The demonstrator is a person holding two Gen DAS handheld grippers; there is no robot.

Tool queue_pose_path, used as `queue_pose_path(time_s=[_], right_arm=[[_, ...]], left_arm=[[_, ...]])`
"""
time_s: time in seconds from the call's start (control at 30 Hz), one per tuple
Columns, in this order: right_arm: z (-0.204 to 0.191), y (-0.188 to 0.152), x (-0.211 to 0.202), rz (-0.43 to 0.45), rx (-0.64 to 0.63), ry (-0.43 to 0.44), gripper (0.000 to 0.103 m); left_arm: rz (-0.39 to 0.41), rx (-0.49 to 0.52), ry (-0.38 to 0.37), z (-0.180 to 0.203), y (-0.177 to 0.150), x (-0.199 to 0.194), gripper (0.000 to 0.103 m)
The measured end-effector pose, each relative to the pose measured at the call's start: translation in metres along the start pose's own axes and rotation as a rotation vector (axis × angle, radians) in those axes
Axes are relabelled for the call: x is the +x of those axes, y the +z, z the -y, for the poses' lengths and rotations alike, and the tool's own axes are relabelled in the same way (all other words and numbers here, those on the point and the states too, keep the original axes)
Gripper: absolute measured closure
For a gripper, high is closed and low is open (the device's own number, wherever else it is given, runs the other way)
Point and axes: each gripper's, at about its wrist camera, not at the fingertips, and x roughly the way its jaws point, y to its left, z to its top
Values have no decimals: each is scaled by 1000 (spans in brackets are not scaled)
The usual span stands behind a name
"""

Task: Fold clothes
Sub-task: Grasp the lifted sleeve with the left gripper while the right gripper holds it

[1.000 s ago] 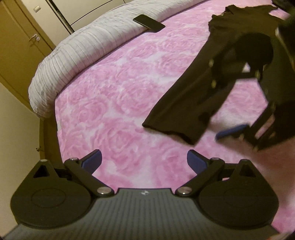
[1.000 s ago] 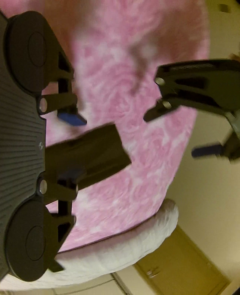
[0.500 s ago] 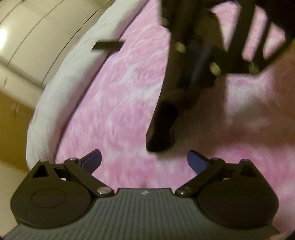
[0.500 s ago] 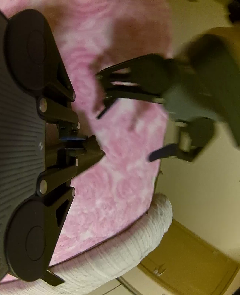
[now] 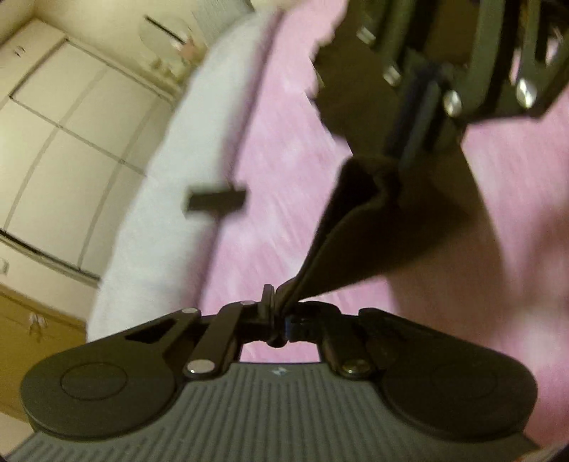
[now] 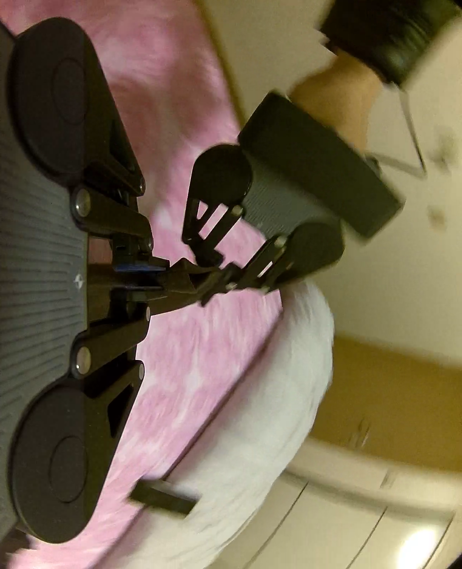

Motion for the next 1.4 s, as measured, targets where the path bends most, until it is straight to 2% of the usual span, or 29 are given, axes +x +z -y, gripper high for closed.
queue_pose_path(time_s=[0.17, 0.3, 0.43, 0.57, 0.67, 0.77, 0.87, 0.97, 1.0, 1.1, 1.17, 1.27, 1.33, 1.4], right_arm=[[90, -6, -80, 71, 266, -128, 100], [169, -29, -147, 142, 410, -227, 100], [252, -70, -205, 198, 522, -298, 100], [334, -127, -243, 187, 625, -347, 97], [390, -176, -254, 152, 702, -352, 97], [426, -220, -260, 115, 749, -353, 97], [449, -254, -252, 78, 793, -355, 97], [459, -286, -239, 35, 845, -349, 97], [459, -298, -238, 20, 871, -339, 96], [459, -327, -239, -17, 949, -310, 96], [464, -340, -241, -34, 995, -303, 96], [469, -351, -245, -42, 1065, -303, 96], [475, -356, -245, -52, 1101, -318, 94], [480, -362, -243, -86, 1140, -367, 84]], left_arm=[[115, 21, 18, -39, 122, 21, 99], [174, 60, 3, -50, 234, 60, 99], [220, 86, -41, -41, 344, 115, 99], [238, 156, -128, -15, 435, 182, 99], [215, 176, -196, 8, 476, 235, 99], [186, 165, -265, 29, 504, 282, 99], [154, 158, -322, 55, 519, 315, 99], [103, 143, -371, 71, 523, 338, 89], [84, 113, -370, 66, 517, 337, 84], [18, 5, -358, 46, 496, 331, 79], [-43, -117, -303, 27, 463, 309, 74], [-162, -319, -232, 22, 410, 271, 68], [-252, -428, -194, 37, 373, 246, 65], [-340, -528, -180, 63, 342, 225, 65]])
